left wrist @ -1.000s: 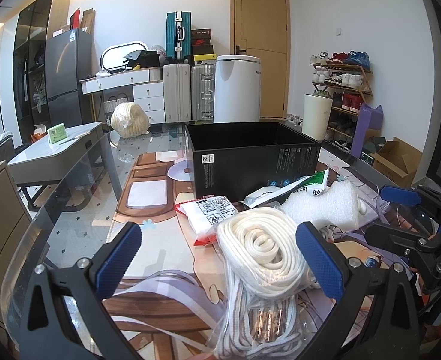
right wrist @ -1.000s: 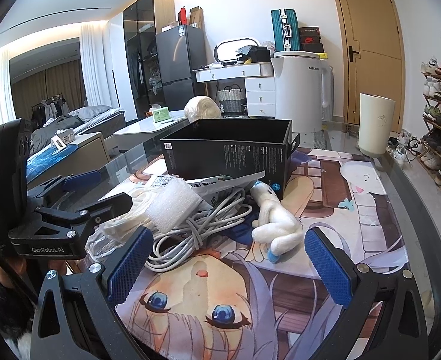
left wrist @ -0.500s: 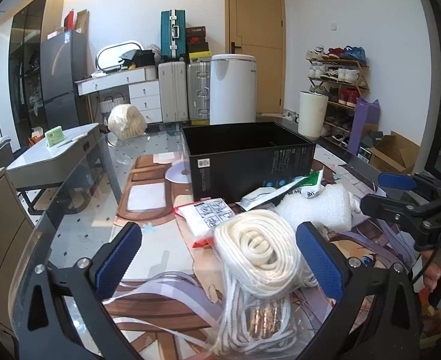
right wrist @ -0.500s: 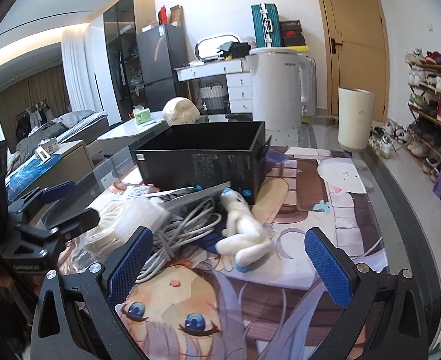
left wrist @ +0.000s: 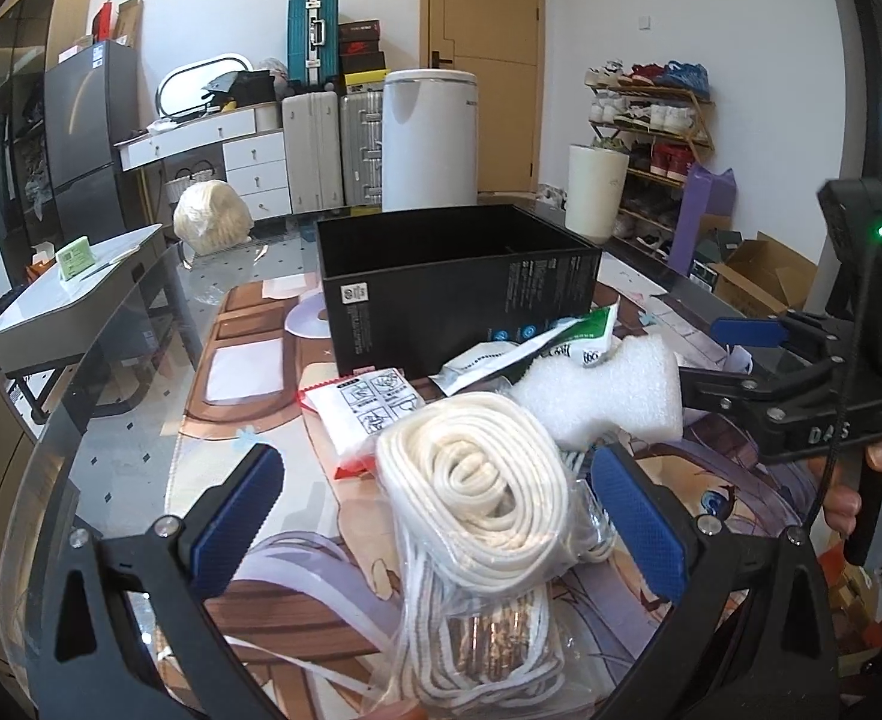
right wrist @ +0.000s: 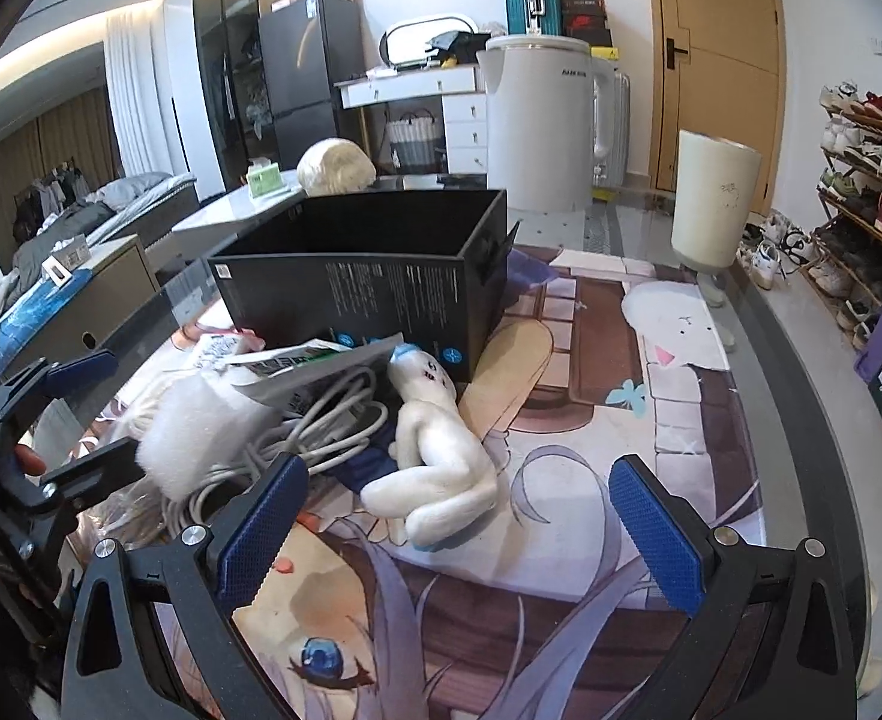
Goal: Organize soft objects
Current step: 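Grasp the white plush doll with the right tool while the left tool grasps the bagged white rope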
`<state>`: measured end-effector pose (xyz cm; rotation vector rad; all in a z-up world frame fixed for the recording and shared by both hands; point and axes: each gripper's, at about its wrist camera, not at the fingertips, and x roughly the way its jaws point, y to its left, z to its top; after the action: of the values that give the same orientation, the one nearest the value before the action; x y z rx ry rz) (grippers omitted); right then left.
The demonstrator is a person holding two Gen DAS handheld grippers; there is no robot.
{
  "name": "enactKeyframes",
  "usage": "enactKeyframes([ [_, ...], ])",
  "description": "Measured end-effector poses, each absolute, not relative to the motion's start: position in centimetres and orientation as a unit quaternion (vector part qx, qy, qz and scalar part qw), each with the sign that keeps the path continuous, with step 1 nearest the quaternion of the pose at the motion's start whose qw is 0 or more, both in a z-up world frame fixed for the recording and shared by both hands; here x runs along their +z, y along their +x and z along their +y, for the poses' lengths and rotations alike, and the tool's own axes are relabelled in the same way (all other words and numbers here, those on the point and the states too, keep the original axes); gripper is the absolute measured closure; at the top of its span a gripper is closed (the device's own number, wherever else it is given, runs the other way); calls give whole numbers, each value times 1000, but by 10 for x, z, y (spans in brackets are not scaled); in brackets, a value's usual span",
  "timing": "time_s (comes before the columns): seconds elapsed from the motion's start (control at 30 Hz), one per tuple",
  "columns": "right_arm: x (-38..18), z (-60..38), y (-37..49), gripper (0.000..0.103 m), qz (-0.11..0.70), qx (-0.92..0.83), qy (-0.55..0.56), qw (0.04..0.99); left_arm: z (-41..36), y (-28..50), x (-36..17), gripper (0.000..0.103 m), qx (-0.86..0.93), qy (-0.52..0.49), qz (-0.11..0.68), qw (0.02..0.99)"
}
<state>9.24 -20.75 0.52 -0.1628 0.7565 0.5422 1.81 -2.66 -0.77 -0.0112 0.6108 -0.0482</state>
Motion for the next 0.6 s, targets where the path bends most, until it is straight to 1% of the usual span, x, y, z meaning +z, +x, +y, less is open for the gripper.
enactKeyframes([
  [0.07,3,-205,97,8,372,263,-79,887,-28,19,-9,0,-26,-3,305,952],
  [0.2,-2,-201,106,15,389,263,-81,879,-30,23,-11,0,-28,-3,313,949],
  [0.27,-5,-198,109,24,399,263,-84,874,-29,24,-12,0,-28,-4,315,949],
  [0.37,-9,-196,114,33,411,266,-81,868,-27,27,-14,0,-24,-5,325,945],
  [0.43,-12,-195,117,36,420,266,-82,864,-27,28,-13,0,-27,-9,326,945],
  [0.5,-14,-194,119,45,426,270,-81,859,-25,29,-13,0,-37,-17,326,944],
  [0.57,-14,-192,119,56,424,274,-84,859,-25,30,-13,1,-43,-21,329,943],
  [0.6,-14,-192,119,59,422,276,-84,859,-25,30,-13,1,-48,-23,329,943],
])
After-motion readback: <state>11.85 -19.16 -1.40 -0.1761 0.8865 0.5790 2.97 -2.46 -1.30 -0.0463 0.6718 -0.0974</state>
